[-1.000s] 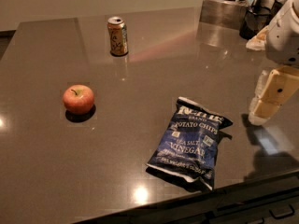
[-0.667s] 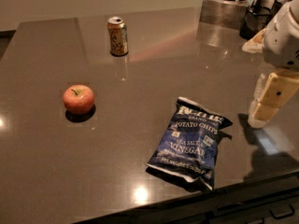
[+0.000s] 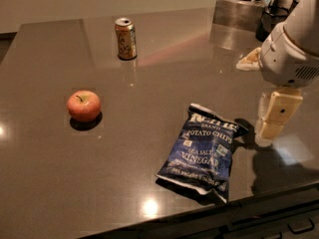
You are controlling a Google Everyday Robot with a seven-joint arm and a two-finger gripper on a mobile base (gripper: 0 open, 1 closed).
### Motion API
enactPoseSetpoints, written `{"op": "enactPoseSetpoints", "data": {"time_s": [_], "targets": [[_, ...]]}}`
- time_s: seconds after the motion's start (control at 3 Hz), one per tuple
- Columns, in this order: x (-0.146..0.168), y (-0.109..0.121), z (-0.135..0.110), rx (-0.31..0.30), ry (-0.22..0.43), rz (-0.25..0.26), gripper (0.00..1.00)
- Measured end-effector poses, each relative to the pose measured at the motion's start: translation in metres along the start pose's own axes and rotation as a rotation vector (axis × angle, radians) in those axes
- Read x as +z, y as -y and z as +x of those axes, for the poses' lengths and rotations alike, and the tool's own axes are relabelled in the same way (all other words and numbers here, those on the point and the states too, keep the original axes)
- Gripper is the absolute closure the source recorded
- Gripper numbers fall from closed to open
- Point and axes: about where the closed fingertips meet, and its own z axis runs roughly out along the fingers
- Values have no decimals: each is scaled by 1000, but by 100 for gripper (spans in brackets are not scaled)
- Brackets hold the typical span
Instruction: Move blue chip bag near orange can
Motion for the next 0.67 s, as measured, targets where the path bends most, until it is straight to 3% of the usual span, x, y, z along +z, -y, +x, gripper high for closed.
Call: {"op": "enactPoseSetpoints", "data": {"time_s": [0.67], "targets": [[48, -16, -16, -135, 48, -129, 0]]}}
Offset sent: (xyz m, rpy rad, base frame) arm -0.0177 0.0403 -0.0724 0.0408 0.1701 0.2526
